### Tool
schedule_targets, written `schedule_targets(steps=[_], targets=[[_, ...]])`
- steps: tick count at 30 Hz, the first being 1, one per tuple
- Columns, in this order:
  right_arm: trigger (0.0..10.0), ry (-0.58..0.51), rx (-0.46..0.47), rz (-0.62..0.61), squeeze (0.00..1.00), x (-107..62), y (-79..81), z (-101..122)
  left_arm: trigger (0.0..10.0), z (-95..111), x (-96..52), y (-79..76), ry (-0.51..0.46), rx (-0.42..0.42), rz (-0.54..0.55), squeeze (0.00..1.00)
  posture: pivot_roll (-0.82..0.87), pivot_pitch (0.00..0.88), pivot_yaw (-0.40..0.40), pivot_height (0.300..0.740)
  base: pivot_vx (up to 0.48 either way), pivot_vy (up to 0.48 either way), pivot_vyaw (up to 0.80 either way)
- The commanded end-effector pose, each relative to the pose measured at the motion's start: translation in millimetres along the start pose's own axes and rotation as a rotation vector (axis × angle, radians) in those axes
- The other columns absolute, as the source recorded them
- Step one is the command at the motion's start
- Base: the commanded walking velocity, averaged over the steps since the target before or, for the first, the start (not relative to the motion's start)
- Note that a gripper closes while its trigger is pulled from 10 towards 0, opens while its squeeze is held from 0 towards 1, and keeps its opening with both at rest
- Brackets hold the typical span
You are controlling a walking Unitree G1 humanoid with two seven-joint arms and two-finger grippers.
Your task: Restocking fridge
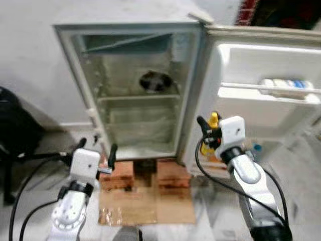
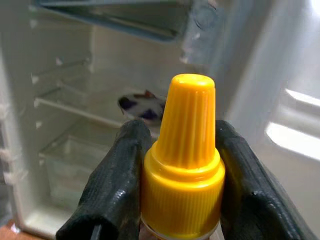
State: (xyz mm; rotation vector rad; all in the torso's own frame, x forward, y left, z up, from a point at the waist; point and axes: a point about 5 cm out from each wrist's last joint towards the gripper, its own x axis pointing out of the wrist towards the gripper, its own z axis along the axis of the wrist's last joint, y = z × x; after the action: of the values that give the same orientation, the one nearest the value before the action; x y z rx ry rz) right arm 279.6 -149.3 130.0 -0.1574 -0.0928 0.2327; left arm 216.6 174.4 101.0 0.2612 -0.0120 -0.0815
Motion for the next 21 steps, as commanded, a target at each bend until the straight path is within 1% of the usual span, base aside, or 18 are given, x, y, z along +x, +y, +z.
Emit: schedule_targets(steps=[1, 3, 12, 20, 21], targets=[[10.0, -0.066, -0.015, 0.004, 0.00, 8.5, -0.7, 16, 10.0, 0, 2.0, 2.1, 0.006, 0.001, 0.026, 0.00, 0.02, 0.000, -0.034, 0.740, 0.000, -0.281, 0.80], [10.0, -0.076, -0.014, -0.006, 0.00, 12.5, -3.6, 19, 10.0, 0, 3.7, -0.1, 0.004, -0.008, 0.025, 0.00, 0.02, 0.000, -0.038, 0.740, 0.264, -0.300, 0.27], [10.0, -0.080, -0.025, -0.039, 0.00, 14.4, -7.7, 20, 10.0, -1, 5.0, 0.4, 0.011, -0.023, 0.036, 0.00, 0.02, 0.000, -0.039, 0.740, 0.265, -0.387, 0.00], [10.0, -0.124, -0.052, -0.054, 0.00, 18.5, -10.6, 30, 10.0, 0, 7.3, -2.2, 0.005, -0.038, 0.020, 0.00, 0.02, 0.000, -0.034, 0.740, 0.297, -0.374, 0.00], [10.0, -0.125, -0.052, -0.055, 0.00, 18.7, -10.9, 31, 10.0, 0, 7.4, -2.6, 0.003, -0.043, 0.019, 0.00, 0.02, 0.000, -0.036, 0.740, 0.000, 0.000, 0.00]])
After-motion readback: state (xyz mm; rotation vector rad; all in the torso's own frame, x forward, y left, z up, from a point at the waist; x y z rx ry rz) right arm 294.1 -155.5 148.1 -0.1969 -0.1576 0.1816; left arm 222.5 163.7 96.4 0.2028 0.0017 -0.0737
